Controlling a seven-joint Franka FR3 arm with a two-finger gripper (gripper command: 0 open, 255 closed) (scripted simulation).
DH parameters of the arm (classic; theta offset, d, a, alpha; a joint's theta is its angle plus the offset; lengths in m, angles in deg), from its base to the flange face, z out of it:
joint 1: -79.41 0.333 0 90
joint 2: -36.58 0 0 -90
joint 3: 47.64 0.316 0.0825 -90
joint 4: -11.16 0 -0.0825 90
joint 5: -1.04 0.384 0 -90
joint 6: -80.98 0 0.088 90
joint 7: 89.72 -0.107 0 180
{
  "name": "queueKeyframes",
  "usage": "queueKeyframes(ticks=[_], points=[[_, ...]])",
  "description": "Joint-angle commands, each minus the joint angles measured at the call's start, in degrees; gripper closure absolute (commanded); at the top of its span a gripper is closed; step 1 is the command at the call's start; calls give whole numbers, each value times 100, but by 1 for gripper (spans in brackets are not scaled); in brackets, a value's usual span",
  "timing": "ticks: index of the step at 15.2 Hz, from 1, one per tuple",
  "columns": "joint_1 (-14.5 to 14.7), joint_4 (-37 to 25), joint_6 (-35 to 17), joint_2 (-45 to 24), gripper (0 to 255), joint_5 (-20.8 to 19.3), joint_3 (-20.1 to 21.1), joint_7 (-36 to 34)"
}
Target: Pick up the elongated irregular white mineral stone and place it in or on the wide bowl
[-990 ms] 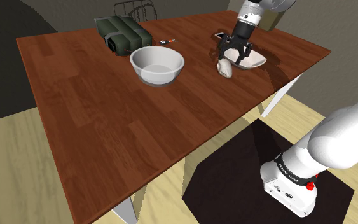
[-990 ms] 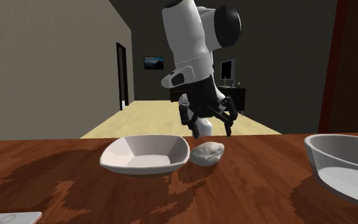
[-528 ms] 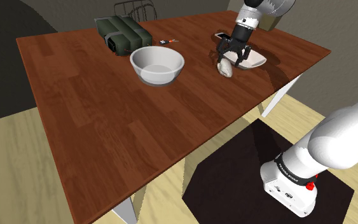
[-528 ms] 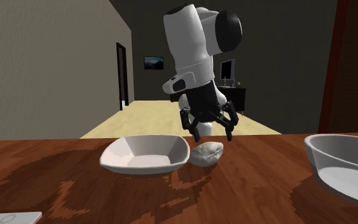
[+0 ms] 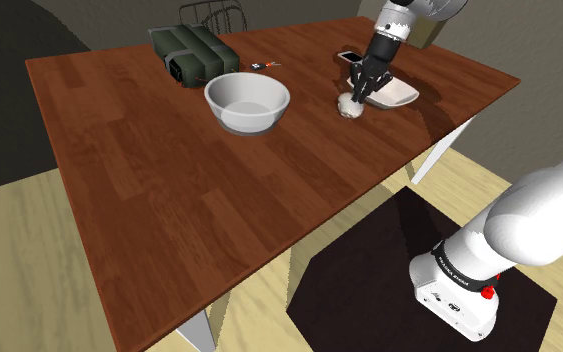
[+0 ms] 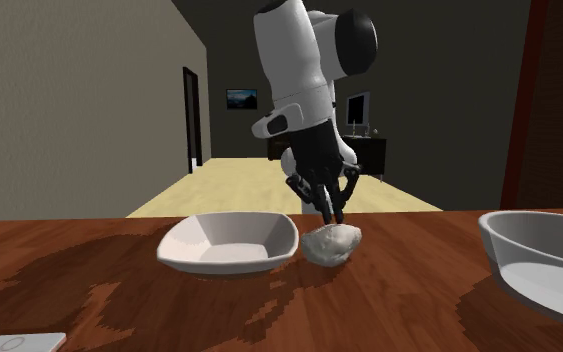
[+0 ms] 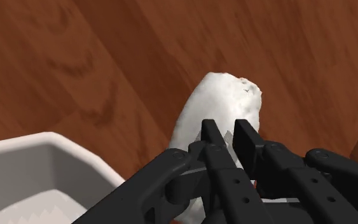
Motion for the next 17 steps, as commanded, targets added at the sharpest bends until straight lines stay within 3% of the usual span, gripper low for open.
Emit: queueKeyframes(ticks=[1, 7, 8, 10, 17], points=[[40, 74, -45, -86, 255, 34, 48, -2], [3, -7, -15, 15, 255, 8, -6, 13], [3, -7, -15, 15, 0, 8, -6, 13], [-248, 1237, -1443, 674, 0, 1953, -584, 188], [-66, 1438, -1923, 397, 0, 2281, -486, 366]])
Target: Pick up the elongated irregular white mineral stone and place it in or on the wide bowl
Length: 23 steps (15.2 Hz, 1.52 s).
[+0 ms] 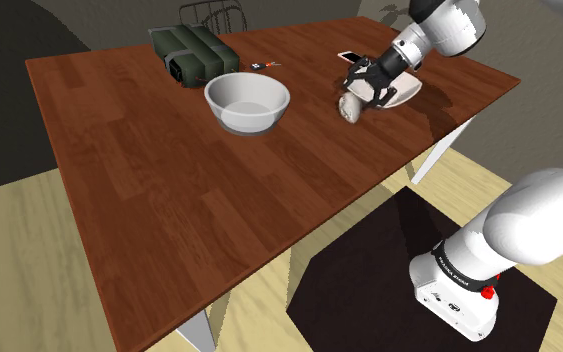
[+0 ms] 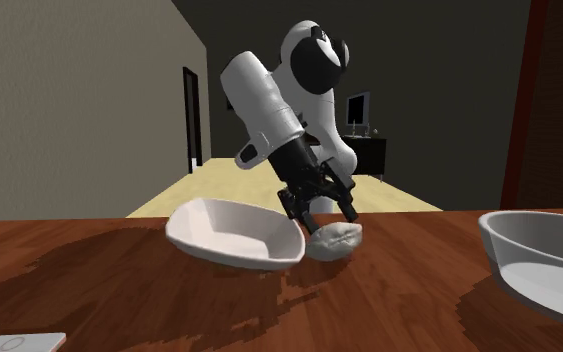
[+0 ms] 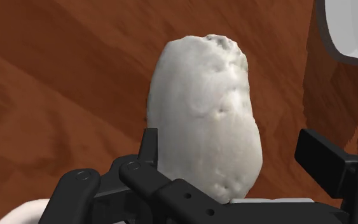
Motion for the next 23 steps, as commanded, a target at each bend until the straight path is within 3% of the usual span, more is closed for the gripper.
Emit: queueKeyframes(ticks=[1, 8, 9, 17, 23], points=[[34, 93, -279, -154, 0, 95, 25, 80], [-48, 91, -269, -160, 0, 114, 103, 93], [-53, 146, -292, -139, 255, 118, 97, 125], [-28, 149, -313, -125, 255, 125, 136, 71], [-98, -90, 19, 38, 255, -94, 137, -198]])
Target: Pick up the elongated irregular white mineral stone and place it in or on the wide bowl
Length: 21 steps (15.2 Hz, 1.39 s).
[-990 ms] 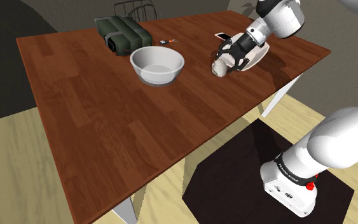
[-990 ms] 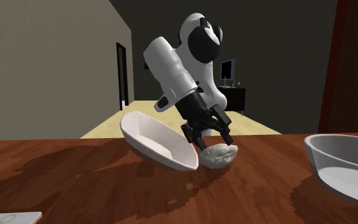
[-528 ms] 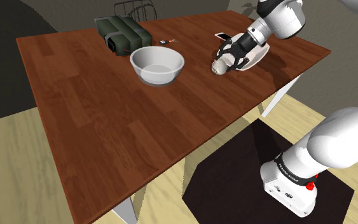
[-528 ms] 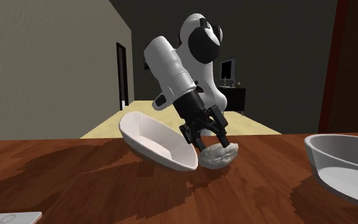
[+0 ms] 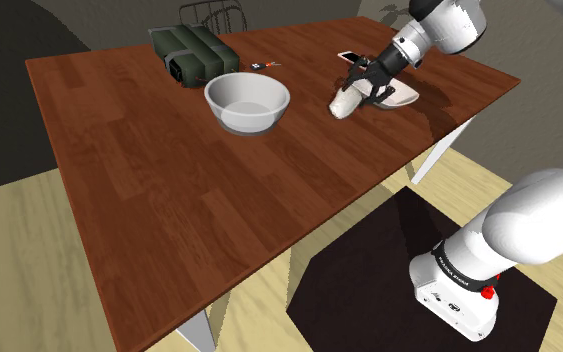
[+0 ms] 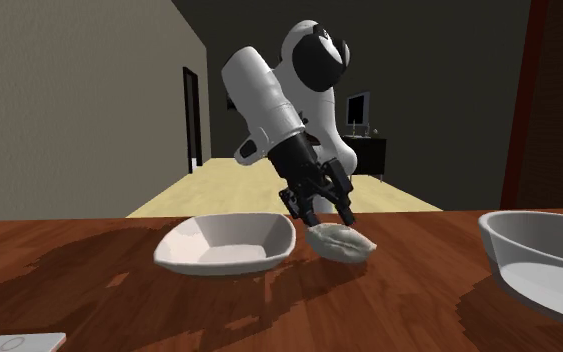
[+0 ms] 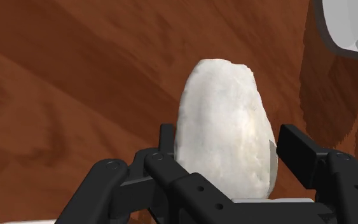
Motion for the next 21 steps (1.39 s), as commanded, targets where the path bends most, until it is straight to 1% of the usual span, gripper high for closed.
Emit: queueKeyframes(ticks=[1, 10, 19, 21], points=[[-9, -66, 119, 64, 255, -73, 19, -114], [-70, -484, 662, 322, 255, -349, 62, -569], [-103, -983, 1205, 471, 255, -533, 89, -951], [-190, -1234, 1415, 275, 255, -559, -130, -719]])
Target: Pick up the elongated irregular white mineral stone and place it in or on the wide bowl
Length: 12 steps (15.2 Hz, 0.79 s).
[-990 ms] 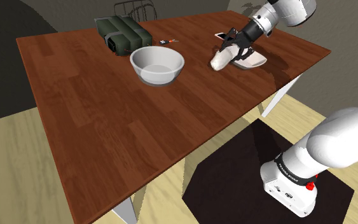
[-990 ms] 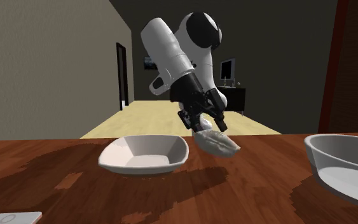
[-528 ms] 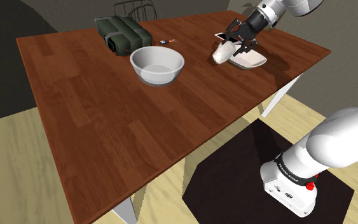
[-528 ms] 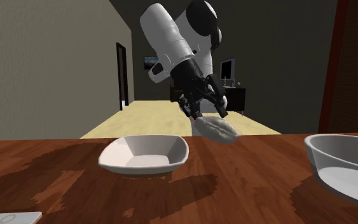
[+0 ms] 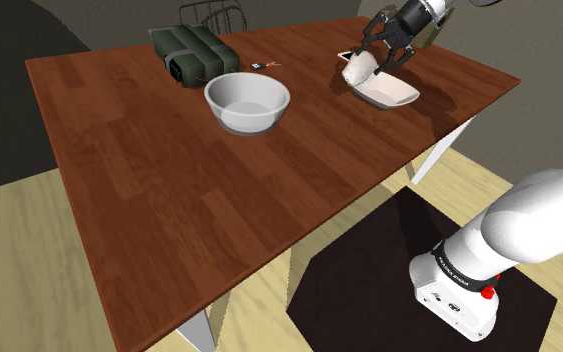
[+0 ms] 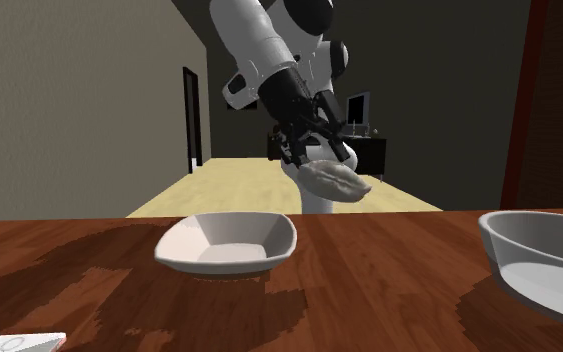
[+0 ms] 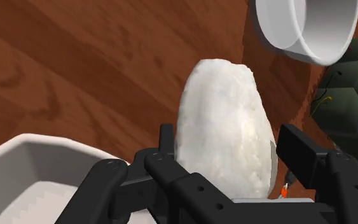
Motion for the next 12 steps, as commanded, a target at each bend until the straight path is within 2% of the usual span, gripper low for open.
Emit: queueKeyframes(ticks=[1, 10, 12], points=[[-83, -210, 204, -139, 255, -30, -186, 192], [-512, -1761, 1296, -1418, 255, 171, -1102, 1256], [-560, -1832, 1326, -1540, 255, 214, -1152, 1370]])
